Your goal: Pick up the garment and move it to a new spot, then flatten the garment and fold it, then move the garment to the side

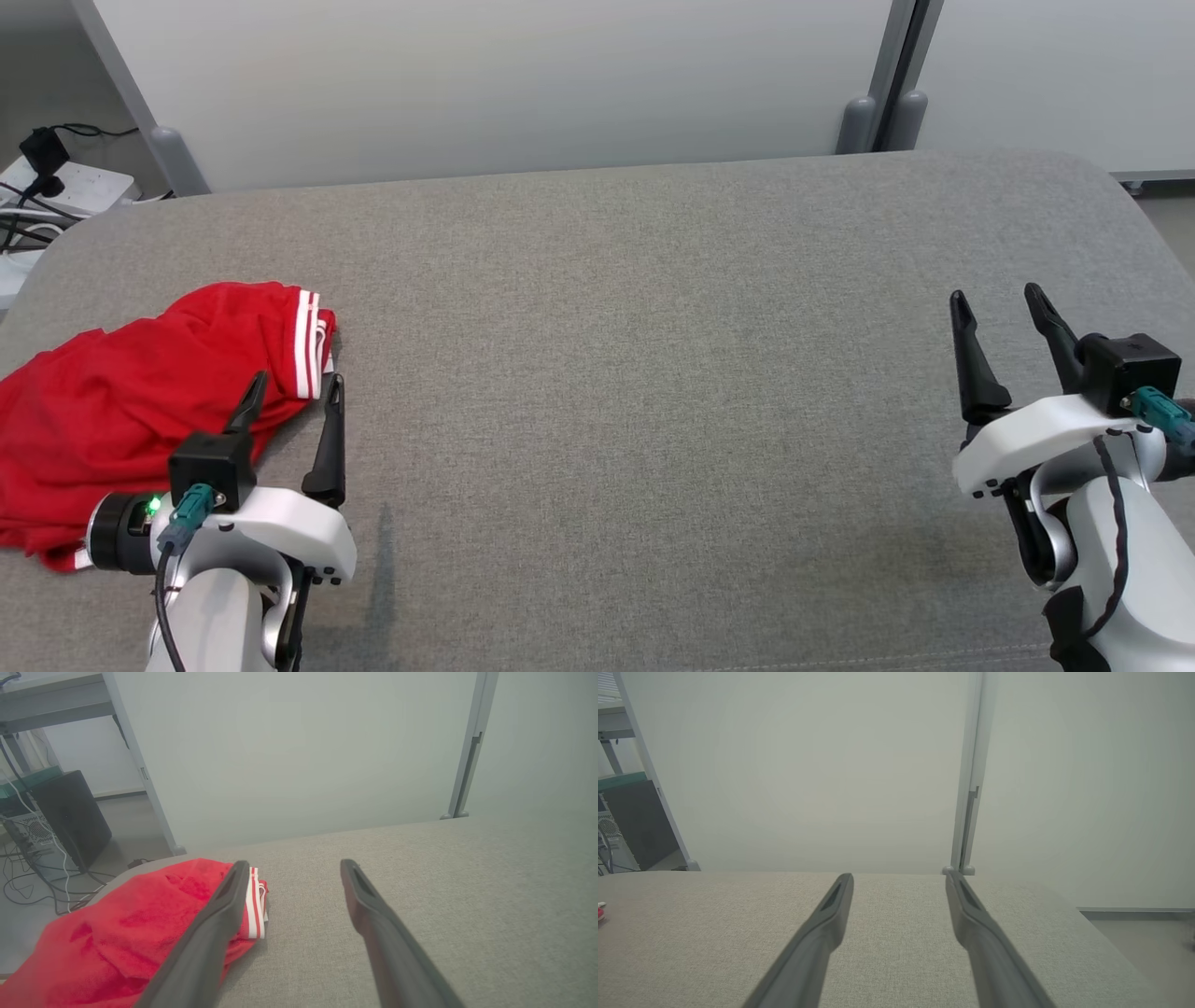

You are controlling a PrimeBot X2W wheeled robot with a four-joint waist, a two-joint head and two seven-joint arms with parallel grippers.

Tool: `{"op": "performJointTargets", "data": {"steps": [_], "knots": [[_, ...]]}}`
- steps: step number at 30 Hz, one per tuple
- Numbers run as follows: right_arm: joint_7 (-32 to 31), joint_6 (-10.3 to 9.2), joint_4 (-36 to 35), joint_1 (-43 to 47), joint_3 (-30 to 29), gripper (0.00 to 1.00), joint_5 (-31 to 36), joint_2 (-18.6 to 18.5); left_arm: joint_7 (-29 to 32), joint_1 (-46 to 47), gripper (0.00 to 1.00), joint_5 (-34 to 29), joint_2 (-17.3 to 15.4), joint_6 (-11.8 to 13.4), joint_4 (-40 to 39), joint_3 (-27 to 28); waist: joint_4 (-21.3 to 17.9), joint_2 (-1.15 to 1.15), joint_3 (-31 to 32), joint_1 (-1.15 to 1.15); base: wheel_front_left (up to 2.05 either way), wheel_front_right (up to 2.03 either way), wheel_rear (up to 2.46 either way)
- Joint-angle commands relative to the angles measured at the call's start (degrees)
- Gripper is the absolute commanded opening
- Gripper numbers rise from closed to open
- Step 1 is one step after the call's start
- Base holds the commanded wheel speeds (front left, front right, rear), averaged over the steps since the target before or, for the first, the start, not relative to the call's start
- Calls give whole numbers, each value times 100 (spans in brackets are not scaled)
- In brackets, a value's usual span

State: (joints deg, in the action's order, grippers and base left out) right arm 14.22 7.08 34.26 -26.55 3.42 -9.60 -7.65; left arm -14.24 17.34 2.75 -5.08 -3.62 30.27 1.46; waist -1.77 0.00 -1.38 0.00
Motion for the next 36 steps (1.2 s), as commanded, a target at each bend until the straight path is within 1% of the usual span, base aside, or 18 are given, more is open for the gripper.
{"op": "performJointTargets", "data": {"steps": [1, 10, 17, 21, 26, 36], "knots": [[78, 41, -97, -149, 50, 100, 39, -27, -75, 262, 100, -27, -168, 48, -120, 212, 3, 0, 4, 0, 0, 0, 0], [78, 41, -46, -94, -140, 100, 96, 26, -75, 229, 100, -19, -126, 19, -13, 304, 2, 0, 36, 0, 0, 0, 0], [78, 41, -61, -103, -148, 100, 99, 46, -75, 242, 100, -33, -88, 4, -18, 334, 19, 0, 24, 0, 0, 0, 0], [78, 41, -136, -100, -30, 100, 70, 56, -75, 238, 100, -9, -62, 8, -21, 392, 108, 0, 8, 0, 0, 0, 0], [78, 41, -203, -91, 221, 100, -31, 42, -75, 233, 100, 25, -4, 33, -14, 456, 428, 0, -6, 0, 0, 0, 0], [78, 41, -178, -61, 535, 100, -199, 28, -75, 143, 100, 61, 44, 27, 32, 638, 1475, 0, 2, 0, 0, 0, 0]]}}
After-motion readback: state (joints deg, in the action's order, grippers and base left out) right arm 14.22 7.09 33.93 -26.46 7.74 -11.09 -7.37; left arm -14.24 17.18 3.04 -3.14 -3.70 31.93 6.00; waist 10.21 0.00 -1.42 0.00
